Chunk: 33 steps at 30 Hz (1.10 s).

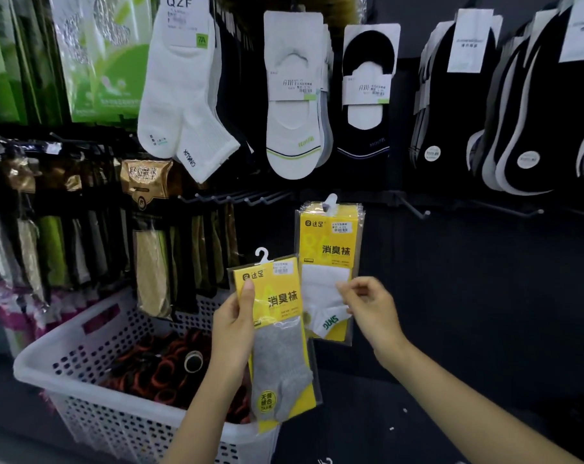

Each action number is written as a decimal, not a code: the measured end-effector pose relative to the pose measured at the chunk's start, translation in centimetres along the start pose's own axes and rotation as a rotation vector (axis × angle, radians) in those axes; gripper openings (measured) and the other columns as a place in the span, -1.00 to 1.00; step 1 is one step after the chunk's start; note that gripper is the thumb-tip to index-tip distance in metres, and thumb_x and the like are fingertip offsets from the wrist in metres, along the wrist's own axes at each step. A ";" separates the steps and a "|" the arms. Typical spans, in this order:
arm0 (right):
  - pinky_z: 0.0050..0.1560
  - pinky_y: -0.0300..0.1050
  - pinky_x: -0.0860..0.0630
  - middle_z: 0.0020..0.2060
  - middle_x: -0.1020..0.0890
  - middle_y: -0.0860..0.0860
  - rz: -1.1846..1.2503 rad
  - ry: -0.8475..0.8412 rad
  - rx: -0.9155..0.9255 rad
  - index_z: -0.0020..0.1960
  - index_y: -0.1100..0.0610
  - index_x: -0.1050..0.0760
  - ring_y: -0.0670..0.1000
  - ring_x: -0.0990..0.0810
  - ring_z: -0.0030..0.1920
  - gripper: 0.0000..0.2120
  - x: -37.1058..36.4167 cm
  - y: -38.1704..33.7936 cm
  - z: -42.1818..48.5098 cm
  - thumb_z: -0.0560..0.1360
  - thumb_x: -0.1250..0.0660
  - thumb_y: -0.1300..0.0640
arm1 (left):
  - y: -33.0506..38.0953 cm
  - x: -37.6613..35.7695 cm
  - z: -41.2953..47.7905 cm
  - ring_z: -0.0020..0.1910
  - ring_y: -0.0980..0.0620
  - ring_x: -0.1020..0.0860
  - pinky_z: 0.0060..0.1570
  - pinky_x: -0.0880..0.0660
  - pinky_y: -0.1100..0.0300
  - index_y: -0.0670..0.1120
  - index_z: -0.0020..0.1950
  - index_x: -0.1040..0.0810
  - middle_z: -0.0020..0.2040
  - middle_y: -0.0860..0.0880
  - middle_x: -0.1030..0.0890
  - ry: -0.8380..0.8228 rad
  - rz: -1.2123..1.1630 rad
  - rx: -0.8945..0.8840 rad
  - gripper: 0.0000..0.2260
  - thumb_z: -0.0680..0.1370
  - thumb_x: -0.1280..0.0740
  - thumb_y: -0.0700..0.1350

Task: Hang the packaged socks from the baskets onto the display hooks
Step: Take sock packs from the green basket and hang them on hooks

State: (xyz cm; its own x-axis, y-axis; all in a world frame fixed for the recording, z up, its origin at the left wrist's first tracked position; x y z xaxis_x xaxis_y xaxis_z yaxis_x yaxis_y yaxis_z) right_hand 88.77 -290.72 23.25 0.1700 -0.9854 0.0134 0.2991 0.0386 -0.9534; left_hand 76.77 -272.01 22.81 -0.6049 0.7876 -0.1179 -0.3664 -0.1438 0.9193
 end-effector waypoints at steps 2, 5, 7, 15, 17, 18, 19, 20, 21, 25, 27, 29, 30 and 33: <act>-0.07 -0.24 -0.53 -0.11 -0.62 0.00 0.009 -0.187 -0.046 -0.04 0.12 -0.54 -0.05 -0.59 -0.08 -0.87 -1.6 0.2 -1.9 0.48 -0.38 0.08 | -0.2 -1.3 -0.4 -0.15 0.16 -0.67 -0.27 -0.51 0.43 -0.03 -0.01 -0.64 -0.14 0.08 -0.72 -0.044 -0.016 0.010 -0.68 0.58 -0.16 0.08; -0.11 -0.33 -0.56 -0.08 -0.69 -0.05 0.083 -0.364 -0.076 0.00 0.12 -0.58 -0.15 -0.65 -0.07 -0.87 -2.9 0.3 -3.8 0.50 -0.36 0.09 | 0.0 -2.9 -1.0 -0.14 0.13 -0.68 -0.28 -0.52 0.42 -0.03 0.00 -0.64 -0.13 0.06 -0.72 -0.114 -0.063 0.018 -0.69 0.54 -0.18 0.10; -0.14 -0.34 -0.56 -0.09 -0.72 -0.02 0.148 -0.360 -0.072 0.00 0.16 -0.59 -0.13 -0.68 -0.07 -0.88 -2.5 0.1 -4.1 0.51 -0.35 0.15 | 0.1 -3.6 -1.3 -0.11 0.11 -0.68 -0.26 -0.53 0.41 -0.05 0.03 -0.64 -0.10 0.04 -0.72 -0.153 -0.091 0.017 -0.67 0.51 -0.20 0.12; -0.22 -0.23 -0.62 -0.17 -0.72 -0.02 0.288 -0.007 0.061 -0.02 0.18 -0.53 -0.07 -0.69 -0.16 -0.91 1.5 -2.8 -1.0 0.54 -0.31 0.16 | -0.3 -5.3 -1.9 -0.09 0.15 -0.66 -0.22 -0.54 0.38 0.02 0.30 -0.42 -0.03 0.10 -0.69 -0.305 -0.077 -0.021 -0.63 0.50 -0.18 0.03; -0.18 -0.22 -0.63 -0.18 -0.72 -0.03 0.249 0.007 0.085 -0.03 0.15 -0.54 -0.08 -0.69 -0.16 -0.92 1.7 -3.8 -0.1 0.54 -0.31 0.14 | -0.7 -5.7 -2.0 -0.06 0.14 -0.66 -0.17 -0.54 0.37 0.00 0.35 -0.40 -0.02 0.08 -0.68 -0.320 -0.060 -0.016 -0.58 0.50 -0.19 0.04; -0.18 -0.23 -0.63 -0.19 -0.72 -0.04 0.217 -0.001 0.095 -0.04 0.14 -0.54 -0.09 -0.69 -0.17 -0.92 1.5 -4.2 0.3 0.54 -0.31 0.14 | -0.8 -5.8 -2.1 -0.04 0.13 -0.66 -0.15 -0.54 0.35 0.01 0.36 -0.39 -0.03 0.09 -0.68 -0.324 -0.054 -0.018 -0.56 0.49 -0.19 0.06; -0.19 -0.23 -0.62 -0.20 -0.72 -0.04 0.188 -0.012 0.101 -0.04 0.13 -0.54 -0.09 -0.69 -0.18 -0.92 1.3 -4.4 0.5 0.54 -0.32 0.13 | -0.9 -5.9 -2.1 -0.02 0.12 -0.65 -0.13 -0.54 0.34 0.03 0.36 -0.40 -0.03 0.11 -0.68 -0.327 -0.051 -0.019 -0.56 0.49 -0.20 0.07; -0.21 -0.24 -0.62 -0.20 -0.71 -0.03 0.167 -0.020 0.101 -0.04 0.13 -0.54 -0.10 -0.69 -0.18 -0.92 1.0 -4.5 0.8 0.54 -0.32 0.13 | -0.9 -5.9 -2.1 -0.01 0.12 -0.65 -0.13 -0.54 0.34 0.04 0.36 -0.40 -0.03 0.11 -0.68 -0.323 -0.051 -0.017 -0.57 0.49 -0.20 0.08; -0.25 -0.26 -0.60 -0.21 -0.71 -0.03 0.156 -0.023 0.096 -0.05 0.14 -0.54 -0.10 -0.69 -0.20 -0.92 0.7 -4.5 1.0 0.54 -0.32 0.12 | -1.1 -5.8 -2.0 0.00 0.12 -0.65 -0.13 -0.54 0.35 0.05 0.35 -0.40 -0.02 0.10 -0.68 -0.315 -0.055 -0.011 -0.57 0.49 -0.21 0.08; -0.23 -0.20 -0.60 -0.18 -0.70 0.02 0.142 -0.010 0.017 -0.05 0.15 -0.56 -0.04 -0.68 -0.18 -0.90 -0.1 -3.5 1.7 0.54 -0.34 0.12 | -1.9 -5.2 -1.6 0.03 0.15 -0.64 -0.14 -0.53 0.39 0.09 0.32 -0.43 0.03 0.14 -0.67 -0.283 -0.049 0.011 -0.59 0.49 -0.22 0.12; -0.06 -0.06 -0.58 -0.15 -0.68 0.09 0.129 0.009 -0.034 -0.05 0.23 -0.56 0.03 -0.64 -0.12 -0.82 -0.3 -2.6 1.9 0.52 -0.35 0.10 | -2.7 -4.9 -1.6 0.09 0.18 -0.61 -0.10 -0.52 0.41 0.14 0.32 -0.41 0.12 0.12 -0.64 -0.279 -0.042 0.042 -0.59 0.48 -0.22 0.15; -0.11 -0.14 -0.58 -0.19 -0.66 0.03 0.131 0.019 -0.079 -0.08 0.24 -0.57 -0.03 -0.62 -0.15 -0.80 -0.3 -1.5 1.8 0.51 -0.38 0.08 | -3.6 -4.7 -1.7 0.16 0.19 -0.57 -0.05 -0.52 0.40 0.21 0.30 -0.39 0.22 0.11 -0.57 -0.288 -0.019 0.070 -0.62 0.48 -0.22 0.17; -0.13 -0.19 -0.58 -0.19 -0.66 0.01 0.130 0.019 -0.108 -0.06 0.20 -0.58 -0.05 -0.63 -0.15 -0.83 -0.2 -0.9 1.6 0.50 -0.38 0.08 | -4.1 -4.6 -1.8 0.18 0.20 -0.56 -0.03 -0.51 0.40 0.23 0.29 -0.39 0.24 0.12 -0.55 -0.291 -0.003 0.085 -0.63 0.48 -0.22 0.18; 0.06 -0.05 -0.59 -0.06 -0.66 0.06 0.092 0.017 -0.210 0.07 0.19 -0.57 0.02 -0.63 -0.02 -0.82 0.7 1.9 0.4 0.51 -0.37 0.12 | -6.0 -4.2 -2.7 0.17 0.31 -0.50 -0.01 -0.46 0.49 0.14 0.35 -0.38 0.30 0.12 -0.50 -0.269 0.074 0.124 -0.55 0.47 -0.21 0.18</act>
State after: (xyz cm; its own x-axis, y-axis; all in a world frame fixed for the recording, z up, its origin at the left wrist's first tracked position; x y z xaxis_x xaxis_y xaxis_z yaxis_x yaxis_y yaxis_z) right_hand 89.83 -291.26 21.56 0.1716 -0.9819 -0.0800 0.0809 0.0949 -0.9922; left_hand 79.61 -276.10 16.77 -0.4118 0.9104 0.0394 -0.2296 -0.1455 0.9624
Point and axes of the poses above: each hand's wrist, its own z-axis towards the middle knuckle, its own x-axis out of the back of the hand, y = z × x, the point moved 6 cm from there along z, towards the middle knuckle
